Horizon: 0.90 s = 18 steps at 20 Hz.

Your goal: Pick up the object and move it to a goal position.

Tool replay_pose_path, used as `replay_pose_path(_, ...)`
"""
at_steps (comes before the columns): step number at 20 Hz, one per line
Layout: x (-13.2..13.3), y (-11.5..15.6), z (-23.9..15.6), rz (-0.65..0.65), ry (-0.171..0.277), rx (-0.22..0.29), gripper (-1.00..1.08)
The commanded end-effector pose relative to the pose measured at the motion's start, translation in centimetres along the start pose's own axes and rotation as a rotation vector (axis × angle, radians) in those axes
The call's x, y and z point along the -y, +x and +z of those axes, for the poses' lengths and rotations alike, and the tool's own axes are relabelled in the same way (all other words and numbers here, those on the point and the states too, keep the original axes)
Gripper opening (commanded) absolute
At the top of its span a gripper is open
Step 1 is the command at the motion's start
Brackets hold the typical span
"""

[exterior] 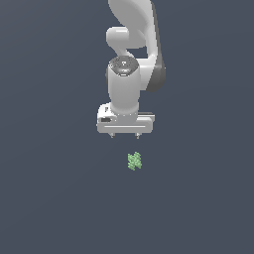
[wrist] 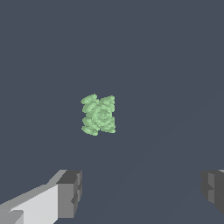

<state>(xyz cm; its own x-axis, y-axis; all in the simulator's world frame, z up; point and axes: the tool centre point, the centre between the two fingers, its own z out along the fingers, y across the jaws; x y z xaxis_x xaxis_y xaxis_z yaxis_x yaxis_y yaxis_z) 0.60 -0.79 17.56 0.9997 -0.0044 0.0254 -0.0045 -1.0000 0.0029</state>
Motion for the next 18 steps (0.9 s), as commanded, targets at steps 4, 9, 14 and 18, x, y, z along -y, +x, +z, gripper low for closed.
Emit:
replay_pose_path(4, 0.3, -0.2, 0.2, -0.003, 0.004, 0.007, 1.0)
replay_pose_path(9, 1.5, -1.0, 1.1, -0.015, 0.023, 0.038, 1.0)
replay_pose_path(14, 1.6, -1.1, 1.2, -0.016, 0.024, 0.04, 1.0)
replay_pose_path(18, 1.8, -0.6, 1.7, -0.017, 0.022, 0.04, 1.0)
